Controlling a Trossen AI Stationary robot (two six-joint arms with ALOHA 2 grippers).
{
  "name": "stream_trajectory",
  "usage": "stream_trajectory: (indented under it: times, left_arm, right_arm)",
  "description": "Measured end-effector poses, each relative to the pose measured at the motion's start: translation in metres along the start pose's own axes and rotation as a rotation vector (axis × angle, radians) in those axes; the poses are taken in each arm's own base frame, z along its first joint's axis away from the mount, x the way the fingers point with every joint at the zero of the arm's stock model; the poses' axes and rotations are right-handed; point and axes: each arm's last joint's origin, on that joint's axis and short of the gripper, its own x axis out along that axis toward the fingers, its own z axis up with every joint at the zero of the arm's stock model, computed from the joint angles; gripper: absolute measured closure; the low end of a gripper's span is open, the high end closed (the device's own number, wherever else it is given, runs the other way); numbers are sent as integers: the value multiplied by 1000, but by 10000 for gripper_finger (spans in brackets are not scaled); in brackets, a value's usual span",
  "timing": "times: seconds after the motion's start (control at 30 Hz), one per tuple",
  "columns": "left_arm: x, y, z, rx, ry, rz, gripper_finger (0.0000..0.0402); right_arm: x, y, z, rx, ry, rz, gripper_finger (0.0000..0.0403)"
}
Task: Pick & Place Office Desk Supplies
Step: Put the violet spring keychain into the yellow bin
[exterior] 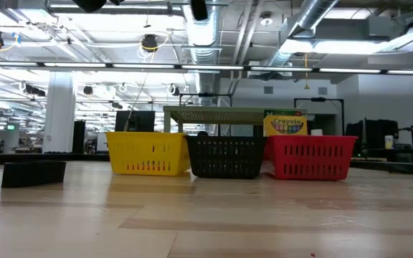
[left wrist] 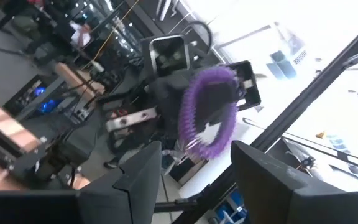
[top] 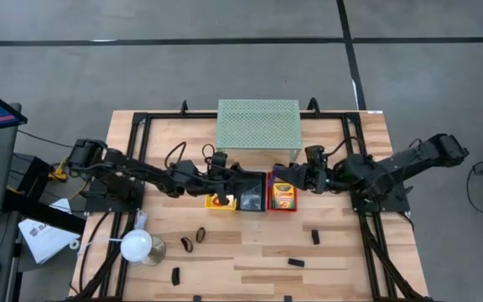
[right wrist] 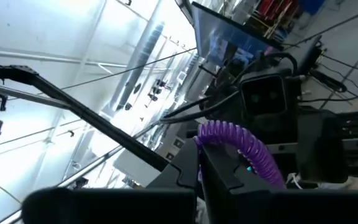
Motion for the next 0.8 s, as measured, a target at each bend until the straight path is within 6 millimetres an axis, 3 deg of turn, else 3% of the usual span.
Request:
stream_trajectory:
  times: [0.8]
  left_arm:
    - [3, 4, 6, 31, 7, -12, 231]
  right_arm:
    - [15, -12, 13, 28, 17, 67, 403]
